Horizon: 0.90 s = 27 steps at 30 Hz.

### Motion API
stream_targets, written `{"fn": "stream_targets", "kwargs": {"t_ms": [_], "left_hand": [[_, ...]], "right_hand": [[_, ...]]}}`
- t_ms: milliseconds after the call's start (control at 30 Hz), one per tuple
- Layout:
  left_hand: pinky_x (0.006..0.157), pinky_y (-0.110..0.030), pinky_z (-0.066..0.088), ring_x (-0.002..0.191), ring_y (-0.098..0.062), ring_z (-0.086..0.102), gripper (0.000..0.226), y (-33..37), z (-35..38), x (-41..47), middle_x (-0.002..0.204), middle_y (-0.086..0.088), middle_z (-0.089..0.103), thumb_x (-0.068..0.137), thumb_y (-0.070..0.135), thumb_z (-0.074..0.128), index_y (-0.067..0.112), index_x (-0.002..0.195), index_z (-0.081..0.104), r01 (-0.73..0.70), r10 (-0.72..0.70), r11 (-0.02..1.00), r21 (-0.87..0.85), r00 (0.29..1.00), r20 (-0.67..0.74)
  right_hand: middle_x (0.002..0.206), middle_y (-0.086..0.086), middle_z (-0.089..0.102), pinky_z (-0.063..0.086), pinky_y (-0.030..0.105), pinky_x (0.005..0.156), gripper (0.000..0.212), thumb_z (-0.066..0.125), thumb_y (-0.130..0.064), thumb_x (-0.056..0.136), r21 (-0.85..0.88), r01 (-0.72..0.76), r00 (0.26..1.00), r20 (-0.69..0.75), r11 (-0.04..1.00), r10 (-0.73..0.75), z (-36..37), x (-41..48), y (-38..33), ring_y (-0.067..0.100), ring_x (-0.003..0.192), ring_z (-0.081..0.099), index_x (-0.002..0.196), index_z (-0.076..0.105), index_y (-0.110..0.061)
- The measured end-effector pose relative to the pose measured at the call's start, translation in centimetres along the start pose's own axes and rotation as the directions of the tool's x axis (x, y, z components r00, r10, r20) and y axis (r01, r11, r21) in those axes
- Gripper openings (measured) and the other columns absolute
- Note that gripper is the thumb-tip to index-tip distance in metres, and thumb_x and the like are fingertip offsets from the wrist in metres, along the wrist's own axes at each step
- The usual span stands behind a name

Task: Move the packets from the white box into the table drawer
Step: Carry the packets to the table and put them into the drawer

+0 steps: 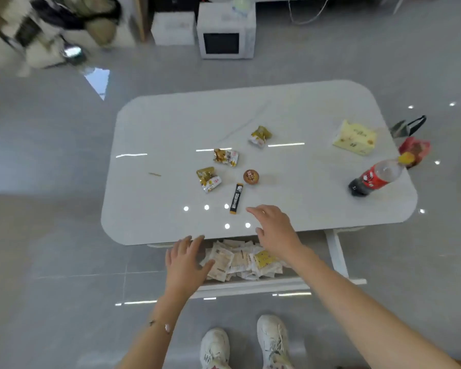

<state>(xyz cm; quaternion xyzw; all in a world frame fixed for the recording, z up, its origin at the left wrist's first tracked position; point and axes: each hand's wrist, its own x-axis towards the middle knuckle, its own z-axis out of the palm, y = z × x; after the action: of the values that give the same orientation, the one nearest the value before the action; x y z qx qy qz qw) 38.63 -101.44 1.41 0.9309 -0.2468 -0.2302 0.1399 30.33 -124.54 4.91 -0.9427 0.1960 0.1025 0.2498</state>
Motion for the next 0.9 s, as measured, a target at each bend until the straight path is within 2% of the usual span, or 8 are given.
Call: {"fn": "stream_targets", "kwargs": {"t_ms": [100, 167, 267, 400, 500, 667, 800, 900], "left_hand": [[0.118, -0.053, -0.001, 0.146, -0.029, 0.016, 0.067, 1.2, -7.2, -3.5, 0.153, 0.0, 0.031, 0.086, 0.058, 0.054, 0.035, 0.145, 0.033, -0.024, 0.047, 0.985, 0.17, 0.99, -0.13], [0.117, -0.053, -0.003, 0.147, -0.031, 0.006, 0.07, 1.1, -11.3, -6.1, 0.158, -0.002, 0.021, 0.087, 0.059, 0.051, 0.035, 0.148, 0.027, 0.033, -0.002, 0.979, 0.203, 0.988, -0.153], [0.117, -0.052, -0.001, 0.147, -0.032, 0.002, 0.075, 0.3, -16.4, -10.2, 0.16, -0.004, 0.012, 0.087, 0.062, 0.049, 0.034, 0.15, 0.019, 0.148, -0.118, 0.978, 0.149, 0.974, -0.195], [0.118, -0.051, 0.005, 0.146, -0.031, 0.009, 0.077, -2.2, -22.3, -15.2, 0.158, -0.005, 0.017, 0.086, 0.064, 0.05, 0.035, 0.15, 0.017, 0.27, -0.242, 0.959, 0.09, 0.94, -0.243], [0.117, -0.047, 0.009, 0.145, -0.027, 0.014, 0.079, -5.3, -25.7, -18.9, 0.157, -0.005, 0.022, 0.082, 0.064, 0.055, 0.036, 0.149, 0.022, 0.357, -0.347, 0.934, -0.011, 0.898, -0.269], [0.117, -0.047, 0.01, 0.144, -0.027, 0.015, 0.083, -12.4, -28.9, -26.6, 0.156, -0.005, 0.022, 0.08, 0.063, 0.059, 0.035, 0.149, 0.022, 0.495, -0.504, 0.861, -0.114, 0.805, -0.314], [0.117, -0.048, 0.01, 0.144, -0.027, 0.015, 0.084, -18.1, -29.9, -33.0, 0.156, -0.005, 0.022, 0.079, 0.065, 0.059, 0.035, 0.149, 0.022, 0.595, -0.616, 0.784, -0.176, 0.712, -0.337], [0.117, -0.05, 0.009, 0.145, -0.028, 0.013, 0.084, -22.5, -30.2, -37.6, 0.156, -0.006, 0.02, 0.08, 0.065, 0.058, 0.034, 0.15, 0.022, 0.657, -0.687, 0.723, -0.216, 0.646, -0.333]], "right_hand": [[0.153, 0.004, 0.028, 0.019, 0.038, 0.114, 0.068, 0.052, -0.01, 0.091, -0.208, 0.161, 0.986, 0.071, 0.965, -0.149, -6.5, -0.4, -5.6, 0.026, 0.142, 0.021, 0.151, 0.023, -0.025], [0.156, 0.004, 0.02, 0.014, 0.041, 0.117, 0.075, 0.051, -0.008, 0.091, -0.339, 0.26, 0.965, 0.12, 0.904, -0.233, -10.2, -0.8, -9.2, 0.028, 0.144, 0.014, 0.152, 0.013, -0.027], [0.156, 0.003, 0.021, 0.014, 0.041, 0.116, 0.07, 0.05, -0.016, 0.094, -0.375, 0.299, 0.954, 0.134, 0.877, -0.268, -15.0, -1.4, -14.2, 0.028, 0.144, 0.015, 0.152, 0.013, -0.029], [0.153, 0.003, 0.029, 0.019, 0.04, 0.112, 0.068, 0.052, -0.028, 0.093, -0.404, 0.368, 0.929, 0.13, 0.837, -0.346, -18.5, -2.2, -21.5, 0.027, 0.14, 0.024, 0.152, 0.017, -0.03], [0.151, 0.004, 0.032, 0.021, 0.04, 0.111, 0.068, 0.052, -0.033, 0.093, -0.431, 0.476, 0.878, 0.181, 0.767, -0.443, -18.5, -3.2, -28.0, 0.028, 0.139, 0.027, 0.152, 0.018, -0.029], [0.146, 0.003, 0.038, 0.025, 0.039, 0.108, 0.065, 0.053, -0.032, 0.091, -0.46, 0.665, 0.73, 0.232, 0.588, -0.644, -15.7, -4.9, -40.3, 0.027, 0.135, 0.032, 0.149, 0.025, -0.028], [0.147, 0.002, 0.038, 0.028, 0.04, 0.109, 0.066, 0.054, -0.035, 0.09, -0.426, 0.74, 0.654, 0.275, 0.52, -0.705, -11.6, -6.6, -49.7, 0.026, 0.135, 0.033, 0.149, 0.024, -0.029], [0.147, 0.002, 0.038, 0.03, 0.04, 0.107, 0.069, 0.053, -0.039, 0.09, -0.392, 0.808, 0.57, 0.323, 0.441, -0.756, -7.4, -8.7, -56.0, 0.025, 0.135, 0.034, 0.151, 0.021, -0.03]]}}
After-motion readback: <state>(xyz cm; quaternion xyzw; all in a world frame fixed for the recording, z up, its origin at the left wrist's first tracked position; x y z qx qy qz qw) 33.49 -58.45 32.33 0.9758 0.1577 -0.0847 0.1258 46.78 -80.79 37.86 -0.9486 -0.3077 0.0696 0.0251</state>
